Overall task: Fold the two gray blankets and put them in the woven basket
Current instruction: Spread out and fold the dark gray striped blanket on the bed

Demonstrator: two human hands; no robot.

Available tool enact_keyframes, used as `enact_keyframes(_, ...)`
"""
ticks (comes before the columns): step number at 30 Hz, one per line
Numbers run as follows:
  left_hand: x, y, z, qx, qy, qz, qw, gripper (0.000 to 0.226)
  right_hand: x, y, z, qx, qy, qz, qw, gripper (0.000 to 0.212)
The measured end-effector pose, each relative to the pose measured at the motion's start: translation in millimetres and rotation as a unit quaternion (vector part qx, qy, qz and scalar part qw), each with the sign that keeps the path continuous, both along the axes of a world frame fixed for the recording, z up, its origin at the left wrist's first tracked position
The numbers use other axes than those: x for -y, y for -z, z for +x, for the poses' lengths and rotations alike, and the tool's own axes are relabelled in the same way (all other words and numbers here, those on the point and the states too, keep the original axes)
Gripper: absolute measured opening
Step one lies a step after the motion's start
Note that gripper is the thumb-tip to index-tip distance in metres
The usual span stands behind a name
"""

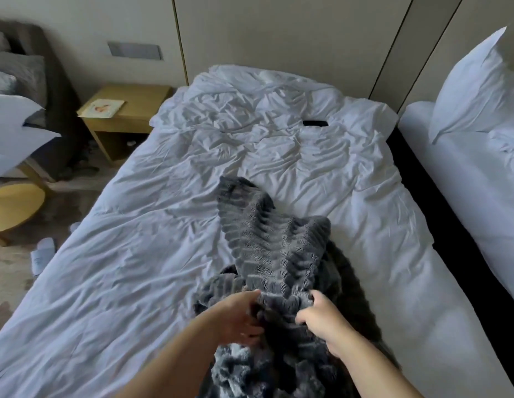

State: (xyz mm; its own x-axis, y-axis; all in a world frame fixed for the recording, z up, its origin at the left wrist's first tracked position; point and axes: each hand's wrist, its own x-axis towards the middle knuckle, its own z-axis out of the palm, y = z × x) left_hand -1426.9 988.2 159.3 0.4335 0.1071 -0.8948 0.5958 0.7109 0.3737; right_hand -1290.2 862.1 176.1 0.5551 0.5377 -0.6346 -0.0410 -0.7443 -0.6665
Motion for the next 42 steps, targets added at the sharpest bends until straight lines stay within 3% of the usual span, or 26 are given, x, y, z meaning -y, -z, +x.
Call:
enact_keyframes(3,10.1,32.8,-1.8,-0.082,-0.110,0.066,0.988,0.020,27.1,29.4,-3.2,-0.101,0.077,-0.031,0.991,0.022)
enact_keyframes(6,1.4,50.5,-6.7,-0.120,-0.190,0.170,0.959,0.012,31.6,30.6,10.8,-0.200,0.198,-0.022,0.959,0.010)
enact_keyframes(9,-21.1,63.3,-8.0,-0.190,-0.122,0.345,0.911,0.036,18.0,35.0,41.1,-0.269,0.301,0.009,0.915,0.024)
enact_keyframes(11,-37.7,65.0,2.3,-0.188,-0.091,0.452,0.867,0.035,3.5,42.6,62.7,-0.286,0.358,0.030,0.888,0.029)
enact_keyframes(13,-54.9,74.4,20.3,-0.179,-0.059,0.488,0.852,0.033,-13.7,44.6,80.6,-0.316,0.353,0.021,0.880,0.033)
enact_keyframes(16,-78.0,107.5,44.1,-0.220,0.022,0.412,0.884,0.035,-32.9,35.9,102.8,-0.346,0.294,0.044,0.890,0.023)
enact_keyframes(19,-84.7,132.4,43.7,-0.343,0.052,0.287,0.893,0.059,-31.7,21.5,123.5,-0.235,0.317,0.065,0.917,0.025)
enact_keyframes(21,-86.6,139.1,30.1,-0.388,-0.009,0.248,0.888,0.067,-23.8,4.5,132.4,-0.169,0.429,0.181,0.869,0.029)
enact_keyframes(23,-89.3,136.3,10.2,-0.413,-0.040,0.244,0.877,0.066,-24.2,-19.7,134.6,-0.160,0.474,0.274,0.822,0.029)
enact_keyframes(25,-93.7,132.2,-11.3,-0.416,-0.049,0.248,0.874,0.063,-33.9,-33.3,129.6,-0.181,0.445,0.325,0.815,0.016)
enact_keyframes(26,-93.9,129.4,-20.5,-0.390,-0.072,0.236,0.887,0.058,-40.8,-37.0,122.9,-0.191,0.410,0.331,0.828,0.019)
enact_keyframes(28,-92.4,124.2,-29.6,-0.265,-0.189,0.140,0.935,0.034,-53.6,-36.2,103.1,-0.171,0.268,0.305,0.898,0.033)
enact_keyframes(30,-90.4,116.1,-35.7,-0.157,-0.328,0.004,0.931,0.020,-62.9,-31.2,69.0,-0.122,0.009,0.202,0.972,0.042)
enact_keyframes(31,-91.2,115.2,-38.6,-0.116,-0.374,-0.025,0.920,0.020,-64.6,-23.0,53.1,-0.104,-0.142,0.111,0.978,0.039)
enact_keyframes(33,-94.5,110.9,-42.5,-0.042,-0.407,-0.035,0.912,0.028,-63.4,-1.2,31.8,-0.081,-0.379,-0.095,0.917,0.023)
enact_keyframes(35,-96.5,106.4,-43.3,0.002,-0.414,-0.049,0.909,0.034,-59.4,19.2,26.2,-0.061,-0.472,-0.225,0.850,0.010)
enact_keyframes(36,-96.9,104.9,-42.4,0.018,-0.410,-0.053,0.910,0.034,-59.1,23.6,24.4,-0.058,-0.469,-0.258,0.843,0.007)
enact_keyframes(37,-97.5,104.5,-41.1,0.031,-0.402,-0.052,0.914,0.032,-60.0,27.3,25.4,-0.060,-0.448,-0.270,0.850,0.018)
enact_keyframes(40,-98.6,101.8,-34.1,0.061,-0.379,-0.046,0.922,0.029,-72.5,35.5,28.5,-0.133,-0.230,-0.225,0.938,0.050)
enact_keyframes(42,-100.2,101.8,-29.8,0.062,-0.359,-0.036,0.930,0.030,-87.0,46.1,32.7,-0.005,-0.059,-0.182,0.982,0.060)
